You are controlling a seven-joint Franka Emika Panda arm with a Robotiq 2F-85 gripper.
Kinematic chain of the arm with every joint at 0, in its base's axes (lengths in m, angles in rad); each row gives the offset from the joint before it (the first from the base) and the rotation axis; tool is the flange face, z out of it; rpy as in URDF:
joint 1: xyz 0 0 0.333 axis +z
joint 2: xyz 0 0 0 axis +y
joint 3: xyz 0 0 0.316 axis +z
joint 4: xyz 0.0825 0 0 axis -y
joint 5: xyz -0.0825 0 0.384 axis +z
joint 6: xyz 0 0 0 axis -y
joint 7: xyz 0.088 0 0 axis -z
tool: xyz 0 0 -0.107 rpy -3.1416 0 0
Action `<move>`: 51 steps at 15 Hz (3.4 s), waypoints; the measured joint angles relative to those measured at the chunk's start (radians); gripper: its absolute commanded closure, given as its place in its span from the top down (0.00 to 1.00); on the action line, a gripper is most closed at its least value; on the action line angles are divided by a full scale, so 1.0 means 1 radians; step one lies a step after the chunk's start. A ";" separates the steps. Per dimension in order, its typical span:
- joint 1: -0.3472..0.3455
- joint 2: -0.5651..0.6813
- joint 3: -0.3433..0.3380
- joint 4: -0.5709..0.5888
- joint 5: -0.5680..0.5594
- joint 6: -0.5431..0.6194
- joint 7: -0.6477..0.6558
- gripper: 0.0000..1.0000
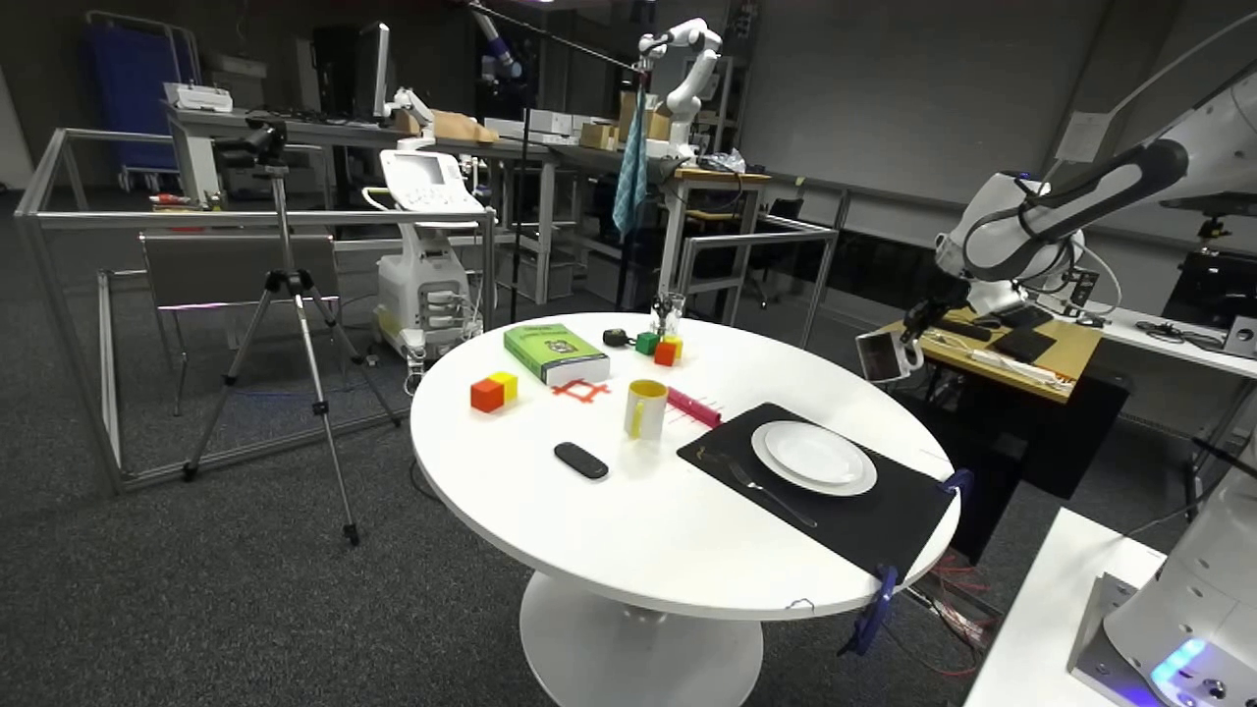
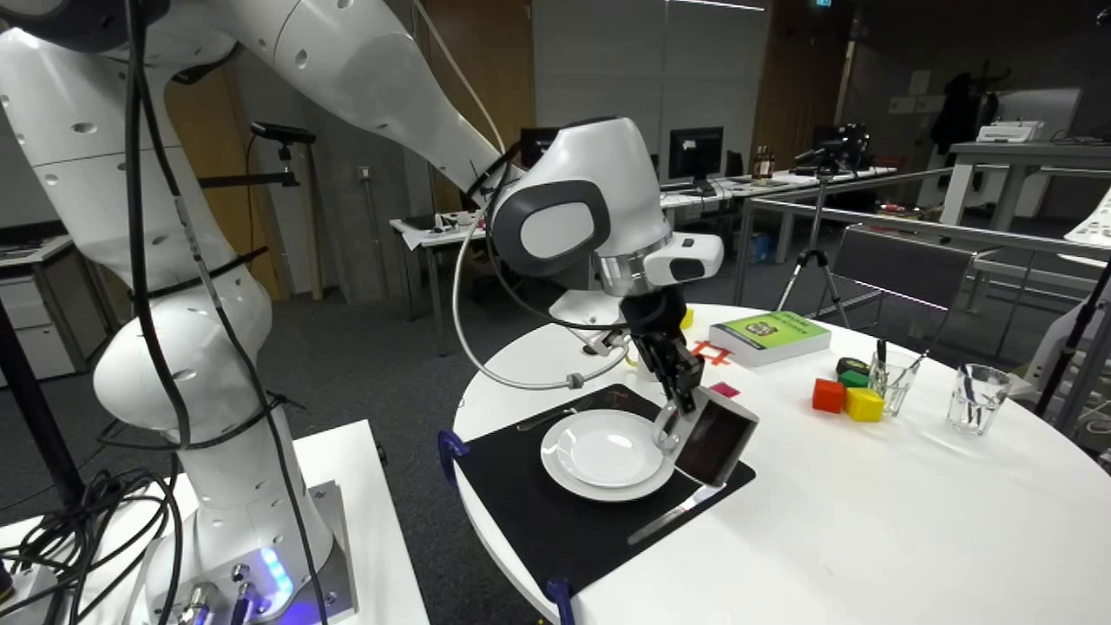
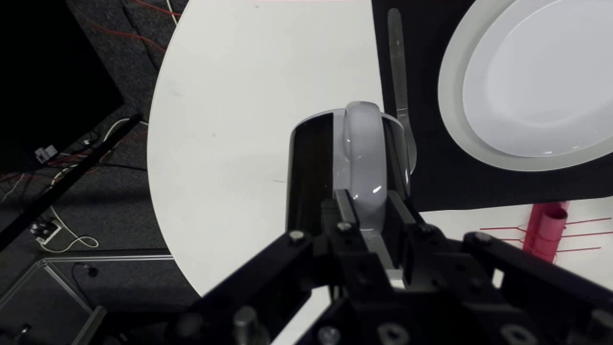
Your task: Move the black cup to the left side of the white plate
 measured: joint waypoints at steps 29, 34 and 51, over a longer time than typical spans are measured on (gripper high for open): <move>-0.046 0.295 0.066 0.037 0.372 0.352 -0.250 0.05; -0.098 0.334 0.105 0.059 0.401 0.362 -0.308 0.05; -0.176 0.448 0.215 0.110 0.399 0.463 -0.345 0.05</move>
